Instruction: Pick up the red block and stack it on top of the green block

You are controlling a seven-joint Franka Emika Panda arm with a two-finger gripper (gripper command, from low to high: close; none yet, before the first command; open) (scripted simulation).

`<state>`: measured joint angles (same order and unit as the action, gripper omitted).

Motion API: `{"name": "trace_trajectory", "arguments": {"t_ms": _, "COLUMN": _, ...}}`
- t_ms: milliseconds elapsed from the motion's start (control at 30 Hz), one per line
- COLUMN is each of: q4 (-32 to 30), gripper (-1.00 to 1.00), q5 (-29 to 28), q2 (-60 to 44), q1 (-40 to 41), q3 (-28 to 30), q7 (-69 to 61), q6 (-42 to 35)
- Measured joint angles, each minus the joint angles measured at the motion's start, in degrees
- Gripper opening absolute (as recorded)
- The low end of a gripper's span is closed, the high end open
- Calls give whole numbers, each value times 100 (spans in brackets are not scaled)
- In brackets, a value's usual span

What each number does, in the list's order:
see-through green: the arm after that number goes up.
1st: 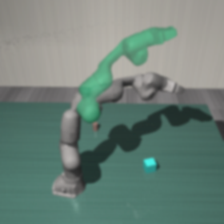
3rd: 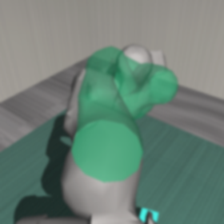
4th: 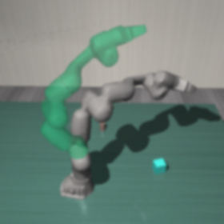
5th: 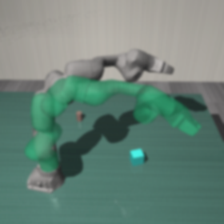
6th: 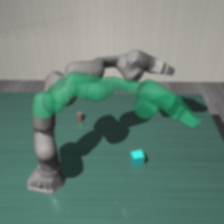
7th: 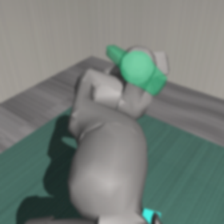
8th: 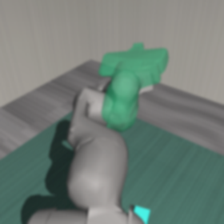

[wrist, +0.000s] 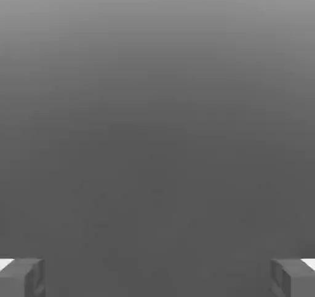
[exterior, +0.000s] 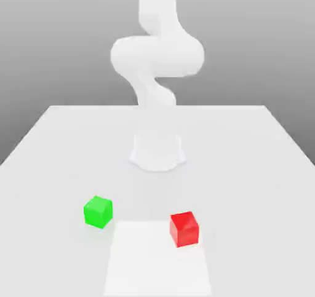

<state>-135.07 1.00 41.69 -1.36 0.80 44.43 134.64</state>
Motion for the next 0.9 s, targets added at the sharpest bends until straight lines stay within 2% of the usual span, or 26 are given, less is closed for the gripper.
{"name": "trace_trajectory", "arguments": {"t_ms": 367, "q4": -1649, "gripper": 0, "q5": 349, "q2": -2214, "q1": -601, "q3": 76, "q7": -617, "q6": 1473}}
{"name": "trace_trajectory", "arguments": {"t_ms": 500, "q4": -2298, "gripper": 0, "q5": 264, "q2": -3113, "q1": -727, "q3": -35, "q7": -698, "q6": 2079}}
{"name": "trace_trajectory", "arguments": {"t_ms": 567, "q4": -2658, "gripper": 0, "q5": 46, "q2": -3632, "q1": -733, "q3": -117, "q7": -625, "q6": 2432}}
{"name": "trace_trajectory", "arguments": {"t_ms": 800, "q4": -2662, "gripper": 0, "q5": -151, "q2": -5112, "q1": -777, "q3": -94, "q7": -533, "q6": 3658}}
{"name": "trace_trajectory", "arguments": {"t_ms": 833, "q4": -2638, "gripper": -100, "q5": -140, "q2": -5307, "q1": -780, "q3": -95, "q7": -535, "q6": 3823}}
{"name": "trace_trajectory", "arguments": {"t_ms": 900, "q4": -2638, "gripper": -100, "q5": -142, "q2": -5307, "q1": -779, "q3": -95, "q7": -534, "q6": 3822}}
